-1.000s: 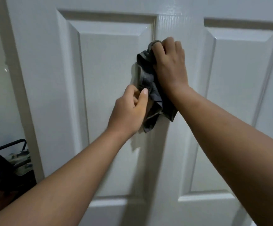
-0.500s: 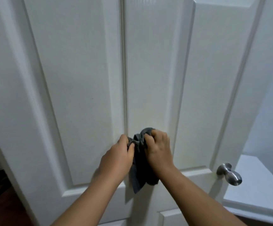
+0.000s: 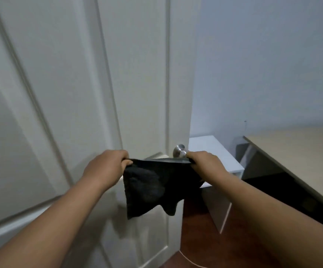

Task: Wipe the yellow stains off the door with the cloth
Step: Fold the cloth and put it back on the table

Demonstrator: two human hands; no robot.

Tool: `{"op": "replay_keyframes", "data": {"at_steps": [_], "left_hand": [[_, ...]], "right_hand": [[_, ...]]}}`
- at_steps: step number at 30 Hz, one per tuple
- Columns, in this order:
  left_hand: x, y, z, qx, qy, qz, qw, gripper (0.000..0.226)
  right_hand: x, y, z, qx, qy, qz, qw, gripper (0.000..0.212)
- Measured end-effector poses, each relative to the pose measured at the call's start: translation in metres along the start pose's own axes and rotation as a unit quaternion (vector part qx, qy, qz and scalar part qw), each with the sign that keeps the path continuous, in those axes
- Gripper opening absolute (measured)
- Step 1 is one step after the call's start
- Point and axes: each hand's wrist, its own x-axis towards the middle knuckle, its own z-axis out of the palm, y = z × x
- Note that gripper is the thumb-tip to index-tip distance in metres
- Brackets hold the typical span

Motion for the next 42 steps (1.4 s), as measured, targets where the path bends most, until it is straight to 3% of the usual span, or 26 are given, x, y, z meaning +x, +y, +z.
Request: {"op": "replay_keyframes", "data": {"at_steps": [2, 10, 16, 22, 26, 30, 38, 40, 42], "left_hand": [[0.017, 0.04, 0.023, -0.025, -0.029, 0.024, 0.999, 0.027], [0.071, 0.163, 0.085, -0.057, -0.088, 0.054, 0.993, 0.037], [0.124, 0.237, 0.117, -0.075, -0.109, 0.048, 0.99, 0.02], [0.174, 0.284, 0.126, -0.169, -0.094, 0.004, 0.981, 0.015], [0.222, 0.293, 0.131, -0.203, -0.067, -0.041, 0.976, 0.015], [0.279, 0.285, 0.144, -0.281, -0.027, -0.098, 0.954, 0.015], [0.351, 0.266, 0.184, -0.293, 0.133, -0.164, 0.933, 0.016], [0.344, 0.27, 0.204, -0.329, 0.165, -0.178, 0.912, 0.017], [0.323, 0.27, 0.234, -0.335, 0.156, -0.165, 0.915, 0.015]], "right_hand": [[-0.013, 0.06, -0.008, -0.025, -0.042, 0.037, 0.998, 0.008], [-0.035, 0.217, -0.062, 0.054, -0.162, 0.139, 0.976, 0.015], [-0.014, 0.308, -0.088, 0.066, -0.159, 0.145, 0.974, 0.03], [0.037, 0.363, -0.091, 0.052, -0.181, 0.147, 0.971, 0.013], [0.089, 0.386, -0.074, 0.195, -0.132, 0.242, 0.941, 0.024], [0.145, 0.384, -0.046, 0.312, -0.044, 0.266, 0.911, 0.024], [0.218, 0.385, 0.002, 0.353, 0.085, 0.212, 0.907, 0.021], [0.215, 0.388, 0.016, 0.342, 0.08, 0.199, 0.915, 0.023], [0.207, 0.398, 0.038, 0.298, 0.012, 0.177, 0.938, 0.02]]}}
